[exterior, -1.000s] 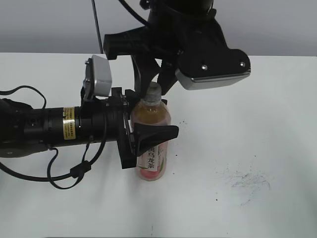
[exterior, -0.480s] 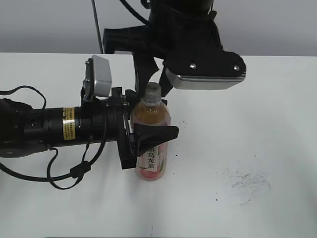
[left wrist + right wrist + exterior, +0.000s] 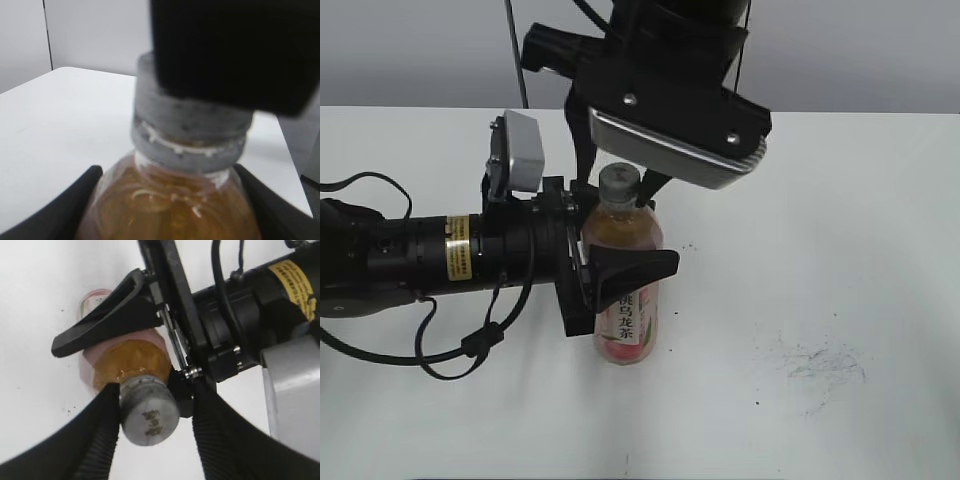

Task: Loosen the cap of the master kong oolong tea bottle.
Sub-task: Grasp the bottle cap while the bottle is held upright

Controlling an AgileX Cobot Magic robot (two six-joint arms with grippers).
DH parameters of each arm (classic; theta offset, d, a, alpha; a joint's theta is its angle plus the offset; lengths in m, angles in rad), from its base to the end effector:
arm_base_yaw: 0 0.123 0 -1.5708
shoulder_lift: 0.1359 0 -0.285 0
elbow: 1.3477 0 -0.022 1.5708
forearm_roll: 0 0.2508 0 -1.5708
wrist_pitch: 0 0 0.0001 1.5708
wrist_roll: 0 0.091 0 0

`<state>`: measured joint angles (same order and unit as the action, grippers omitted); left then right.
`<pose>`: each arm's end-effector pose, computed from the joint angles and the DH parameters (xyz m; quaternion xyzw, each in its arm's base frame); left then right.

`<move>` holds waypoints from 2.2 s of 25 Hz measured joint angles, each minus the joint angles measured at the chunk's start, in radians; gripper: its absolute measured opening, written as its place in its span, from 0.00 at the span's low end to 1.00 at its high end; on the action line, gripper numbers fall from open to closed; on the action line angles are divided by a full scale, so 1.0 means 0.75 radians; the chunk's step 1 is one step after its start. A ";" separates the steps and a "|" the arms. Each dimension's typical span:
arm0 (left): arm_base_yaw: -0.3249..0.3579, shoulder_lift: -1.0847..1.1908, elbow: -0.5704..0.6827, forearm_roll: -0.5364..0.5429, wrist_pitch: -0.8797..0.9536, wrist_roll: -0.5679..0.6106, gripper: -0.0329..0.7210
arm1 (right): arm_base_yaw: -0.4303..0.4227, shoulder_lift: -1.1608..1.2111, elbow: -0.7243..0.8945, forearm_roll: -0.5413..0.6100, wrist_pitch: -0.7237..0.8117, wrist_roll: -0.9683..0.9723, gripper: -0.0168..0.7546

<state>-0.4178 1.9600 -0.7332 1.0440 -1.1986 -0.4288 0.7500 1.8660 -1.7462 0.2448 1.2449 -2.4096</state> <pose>0.2630 -0.1969 0.1386 0.4591 0.5971 -0.4293 0.4984 0.2761 0.2858 0.3112 -0.9820 0.0129 -0.0259 0.1865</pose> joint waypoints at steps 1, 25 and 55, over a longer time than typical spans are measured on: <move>0.000 0.000 0.000 -0.003 0.001 -0.002 0.64 | 0.000 0.000 0.000 0.015 0.000 0.039 0.51; -0.001 0.000 0.000 -0.008 0.001 -0.001 0.64 | 0.007 0.000 -0.007 -0.073 -0.028 2.429 0.77; -0.001 0.000 0.000 -0.008 0.001 -0.001 0.64 | 0.007 0.000 0.033 -0.084 -0.028 3.434 0.39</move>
<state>-0.4187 1.9600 -0.7332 1.0379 -1.1979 -0.4297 0.7550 1.8660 -1.7216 0.1816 1.2242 0.1657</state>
